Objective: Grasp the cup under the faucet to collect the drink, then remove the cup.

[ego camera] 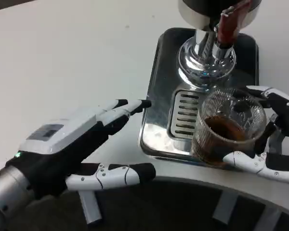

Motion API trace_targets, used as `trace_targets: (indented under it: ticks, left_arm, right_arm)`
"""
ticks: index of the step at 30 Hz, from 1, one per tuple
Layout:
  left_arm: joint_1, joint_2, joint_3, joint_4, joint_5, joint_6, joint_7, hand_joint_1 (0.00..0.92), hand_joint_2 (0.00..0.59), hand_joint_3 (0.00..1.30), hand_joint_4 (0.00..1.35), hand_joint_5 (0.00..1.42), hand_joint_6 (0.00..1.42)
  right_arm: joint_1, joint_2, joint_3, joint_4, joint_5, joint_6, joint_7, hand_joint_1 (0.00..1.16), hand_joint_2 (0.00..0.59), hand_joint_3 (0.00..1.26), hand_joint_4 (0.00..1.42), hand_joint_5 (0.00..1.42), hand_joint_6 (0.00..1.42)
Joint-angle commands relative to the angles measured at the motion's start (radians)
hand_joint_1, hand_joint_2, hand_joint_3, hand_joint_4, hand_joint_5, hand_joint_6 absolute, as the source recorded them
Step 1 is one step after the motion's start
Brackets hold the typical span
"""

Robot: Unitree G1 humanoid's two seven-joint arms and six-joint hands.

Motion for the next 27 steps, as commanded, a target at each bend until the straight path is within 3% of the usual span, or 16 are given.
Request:
trace_targets:
  ticks: [1, 27]
  left_arm:
    - [0.04, 0.015, -0.005, -0.026, 0.011, -0.011, -0.006, 0.0, 0.113, 0.06, 0.0, 0.0, 0.14]
    - [0.114, 0.029, 0.031, -0.162, 0.058, 0.027, -0.026, 0.0, 0.112, 0.0, 0.0, 0.0, 0.1]
  right_arm:
    - [0.012, 0.002, -0.006, -0.055, 0.028, -0.036, 0.013, 0.77, 0.256, 0.77, 0.86, 1.04, 1.22]
    - [0.06, -0.038, -0.043, -0.191, 0.118, -0.048, 0.125, 0.76, 0.259, 0.78, 0.87, 1.04, 1.24]
